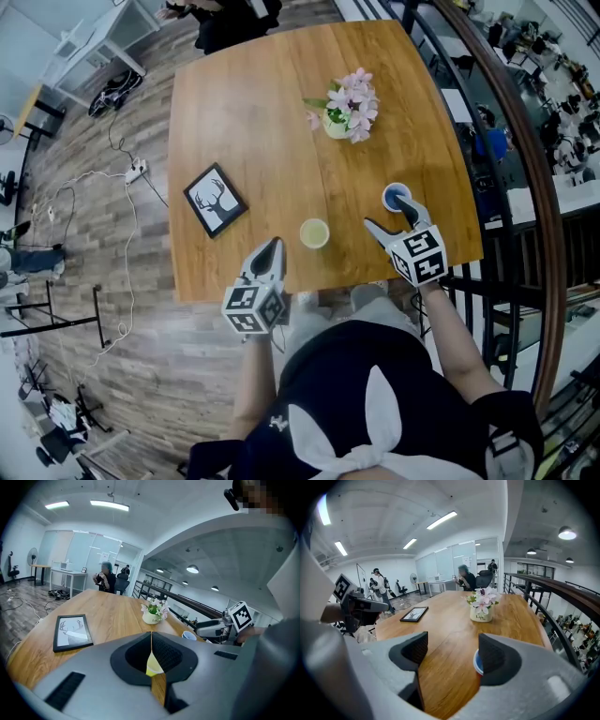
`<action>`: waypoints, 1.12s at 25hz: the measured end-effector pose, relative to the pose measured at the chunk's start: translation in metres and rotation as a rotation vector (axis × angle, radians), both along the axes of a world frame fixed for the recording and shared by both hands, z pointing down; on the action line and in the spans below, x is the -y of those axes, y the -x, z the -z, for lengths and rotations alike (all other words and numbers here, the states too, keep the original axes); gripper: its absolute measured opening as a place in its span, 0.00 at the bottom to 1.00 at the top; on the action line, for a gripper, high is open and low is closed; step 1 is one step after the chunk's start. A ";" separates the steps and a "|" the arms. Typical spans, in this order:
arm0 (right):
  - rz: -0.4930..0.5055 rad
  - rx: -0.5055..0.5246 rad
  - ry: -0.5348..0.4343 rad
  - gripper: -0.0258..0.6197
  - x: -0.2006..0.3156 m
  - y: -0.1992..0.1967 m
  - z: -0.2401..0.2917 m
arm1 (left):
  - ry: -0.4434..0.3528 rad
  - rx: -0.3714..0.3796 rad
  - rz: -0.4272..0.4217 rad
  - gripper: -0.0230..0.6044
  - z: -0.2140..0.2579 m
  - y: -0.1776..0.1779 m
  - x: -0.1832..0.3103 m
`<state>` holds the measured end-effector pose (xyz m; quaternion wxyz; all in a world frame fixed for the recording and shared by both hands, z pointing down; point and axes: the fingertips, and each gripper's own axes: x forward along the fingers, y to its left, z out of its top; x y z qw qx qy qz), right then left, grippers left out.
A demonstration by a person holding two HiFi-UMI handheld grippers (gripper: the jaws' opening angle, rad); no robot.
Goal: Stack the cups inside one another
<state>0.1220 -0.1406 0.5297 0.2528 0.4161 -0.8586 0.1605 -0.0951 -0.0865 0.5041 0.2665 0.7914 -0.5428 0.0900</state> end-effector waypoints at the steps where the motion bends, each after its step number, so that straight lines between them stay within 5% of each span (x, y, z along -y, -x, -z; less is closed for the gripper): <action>1: 0.006 0.002 0.000 0.56 -0.002 0.005 0.001 | 0.001 -0.001 0.001 0.07 0.000 0.002 -0.001; 28: 0.272 0.019 0.040 0.56 -0.042 0.135 -0.008 | 0.015 0.026 -0.001 0.06 -0.016 0.045 -0.024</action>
